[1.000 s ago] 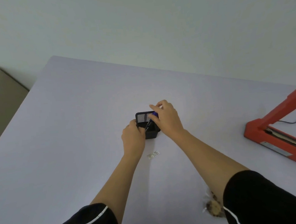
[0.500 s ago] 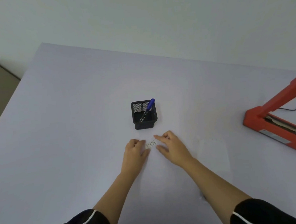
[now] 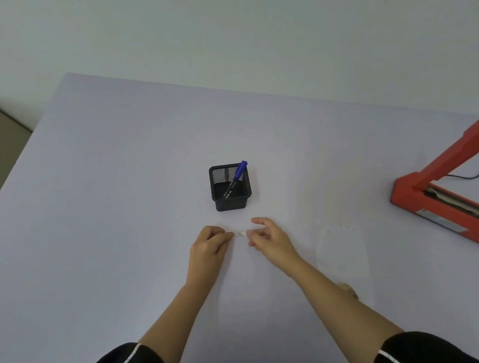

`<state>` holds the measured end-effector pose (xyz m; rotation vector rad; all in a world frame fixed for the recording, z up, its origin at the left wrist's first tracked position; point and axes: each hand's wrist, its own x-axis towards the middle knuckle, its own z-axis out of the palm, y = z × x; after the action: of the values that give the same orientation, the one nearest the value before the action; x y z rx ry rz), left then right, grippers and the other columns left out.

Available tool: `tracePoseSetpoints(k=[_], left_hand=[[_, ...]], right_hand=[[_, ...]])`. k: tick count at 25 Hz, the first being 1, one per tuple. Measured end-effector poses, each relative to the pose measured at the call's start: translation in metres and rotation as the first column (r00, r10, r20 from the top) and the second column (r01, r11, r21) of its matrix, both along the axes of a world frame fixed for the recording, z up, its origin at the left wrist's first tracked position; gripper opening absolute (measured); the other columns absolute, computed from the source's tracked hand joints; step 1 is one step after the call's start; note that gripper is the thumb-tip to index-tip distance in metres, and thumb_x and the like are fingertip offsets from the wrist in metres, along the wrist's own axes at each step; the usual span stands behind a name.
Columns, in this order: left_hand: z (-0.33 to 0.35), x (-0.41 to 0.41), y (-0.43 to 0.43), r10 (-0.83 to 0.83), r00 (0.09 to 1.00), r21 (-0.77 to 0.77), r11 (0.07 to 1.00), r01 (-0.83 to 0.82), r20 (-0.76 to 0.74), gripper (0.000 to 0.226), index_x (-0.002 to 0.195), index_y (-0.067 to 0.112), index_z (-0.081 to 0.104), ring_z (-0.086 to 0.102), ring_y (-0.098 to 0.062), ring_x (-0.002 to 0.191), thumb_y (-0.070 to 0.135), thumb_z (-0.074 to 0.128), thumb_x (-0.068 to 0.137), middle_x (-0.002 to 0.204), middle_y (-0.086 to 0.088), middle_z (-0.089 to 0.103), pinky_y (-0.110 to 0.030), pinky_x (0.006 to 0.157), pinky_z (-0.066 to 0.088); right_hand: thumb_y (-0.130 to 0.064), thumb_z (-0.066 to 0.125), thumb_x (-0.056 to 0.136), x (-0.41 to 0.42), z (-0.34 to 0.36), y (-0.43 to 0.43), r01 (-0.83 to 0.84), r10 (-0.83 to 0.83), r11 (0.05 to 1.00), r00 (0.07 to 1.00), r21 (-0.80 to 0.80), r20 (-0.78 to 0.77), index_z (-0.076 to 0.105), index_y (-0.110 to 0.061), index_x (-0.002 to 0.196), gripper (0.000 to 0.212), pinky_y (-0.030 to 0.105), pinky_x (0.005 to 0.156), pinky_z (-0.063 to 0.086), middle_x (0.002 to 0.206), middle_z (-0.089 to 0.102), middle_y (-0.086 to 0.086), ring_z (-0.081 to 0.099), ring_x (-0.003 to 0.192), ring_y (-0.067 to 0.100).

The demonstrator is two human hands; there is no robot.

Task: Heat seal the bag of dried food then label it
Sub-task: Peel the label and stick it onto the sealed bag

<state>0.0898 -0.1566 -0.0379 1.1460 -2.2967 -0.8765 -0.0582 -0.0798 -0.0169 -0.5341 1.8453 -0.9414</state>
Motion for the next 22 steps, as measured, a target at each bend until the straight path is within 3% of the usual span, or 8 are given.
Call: tracePoseSetpoints(k=[2, 5, 7, 10, 12, 17, 22], left_hand=[[0.006, 0.003, -0.001, -0.029, 0.999, -0.068, 0.997, 0.027, -0.027, 0.012, 0.086, 0.009, 0.076, 0.055, -0.011, 0.077, 0.009, 0.067, 0.077, 0.085, -0.008, 0.064, -0.021, 0.061, 0.048], [0.019, 0.003, 0.001, -0.106, 0.993, -0.094, 0.991, 0.1, -0.061, 0.015, 0.09, 0.012, 0.075, 0.054, -0.009, 0.081, 0.014, 0.064, 0.081, 0.09, -0.007, 0.064, -0.01, 0.066, 0.043], [0.032, -0.001, 0.003, -0.009, 0.991, 0.059, 0.998, 0.017, -0.132, 0.019, 0.098, 0.015, 0.073, 0.056, -0.004, 0.082, 0.011, 0.061, 0.083, 0.093, -0.003, 0.066, -0.006, 0.07, 0.043], [0.053, -0.007, 0.009, 0.262, 0.951, 0.459, 0.874, -0.161, -0.166, 0.023, 0.107, 0.026, 0.067, 0.061, 0.0, 0.079, 0.015, 0.064, 0.086, 0.089, 0.007, 0.07, -0.008, 0.07, 0.048], [0.061, -0.009, 0.015, 0.28, 0.942, 0.496, 0.854, -0.157, -0.185, 0.023, 0.106, 0.026, 0.066, 0.063, 0.001, 0.078, 0.017, 0.067, 0.085, 0.086, 0.009, 0.07, -0.007, 0.07, 0.049], [0.068, -0.011, 0.024, 0.31, 0.93, 0.425, 0.882, -0.203, -0.198, 0.023, 0.107, 0.018, 0.07, 0.063, 0.004, 0.083, 0.016, 0.067, 0.084, 0.091, 0.008, 0.07, -0.003, 0.071, 0.046], [0.07, -0.007, 0.027, 0.226, 0.933, 0.144, 0.971, -0.192, -0.279, 0.021, 0.101, 0.011, 0.073, 0.061, -0.001, 0.094, 0.008, 0.07, 0.081, 0.101, -0.001, 0.071, -0.004, 0.078, 0.046]], right_hand=[[-0.025, 0.061, 0.089, 0.003, 0.011, -0.005, 0.136, -0.135, 0.991, 0.964, 0.012, 0.228, 0.058, -0.015, 0.111, 0.024, 0.022, 0.076, 0.055, 0.091, 0.067, 0.003, 0.068, 0.08, 0.013], [-0.014, 0.063, 0.087, 0.009, 0.023, -0.006, 0.182, -0.158, 0.981, 0.948, -0.064, 0.276, 0.065, -0.011, 0.099, 0.012, 0.019, 0.076, 0.056, 0.088, 0.069, 0.005, 0.068, 0.077, 0.009], [-0.014, 0.064, 0.087, 0.01, 0.028, -0.005, 0.2, -0.178, 0.973, 0.968, -0.113, 0.179, 0.067, -0.017, 0.095, 0.009, 0.019, 0.077, 0.056, 0.089, 0.071, 0.002, 0.069, 0.078, 0.007], [-0.016, 0.063, 0.087, 0.009, 0.039, -0.002, 0.207, -0.193, 0.965, 0.976, -0.161, 0.097, 0.068, -0.021, 0.093, 0.009, 0.016, 0.069, 0.055, 0.088, 0.071, -0.001, 0.07, 0.078, 0.009], [-0.015, 0.063, 0.088, 0.01, 0.045, 0.0, 0.205, -0.188, 0.961, 0.976, -0.186, 0.108, 0.068, -0.02, 0.093, 0.01, 0.016, 0.069, 0.055, 0.09, 0.072, 0.001, 0.071, 0.079, 0.011], [-0.014, 0.062, 0.088, 0.013, 0.056, 0.001, 0.202, -0.173, 0.952, 0.975, -0.231, 0.14, 0.069, -0.018, 0.096, 0.011, 0.019, 0.074, 0.055, 0.096, 0.072, 0.008, 0.071, 0.083, 0.012], [-0.015, 0.062, 0.088, 0.018, 0.066, 0.001, 0.216, -0.18, 0.942, 0.971, -0.257, 0.156, 0.068, -0.017, 0.096, 0.01, 0.018, 0.074, 0.055, 0.094, 0.072, 0.008, 0.071, 0.08, 0.012]])
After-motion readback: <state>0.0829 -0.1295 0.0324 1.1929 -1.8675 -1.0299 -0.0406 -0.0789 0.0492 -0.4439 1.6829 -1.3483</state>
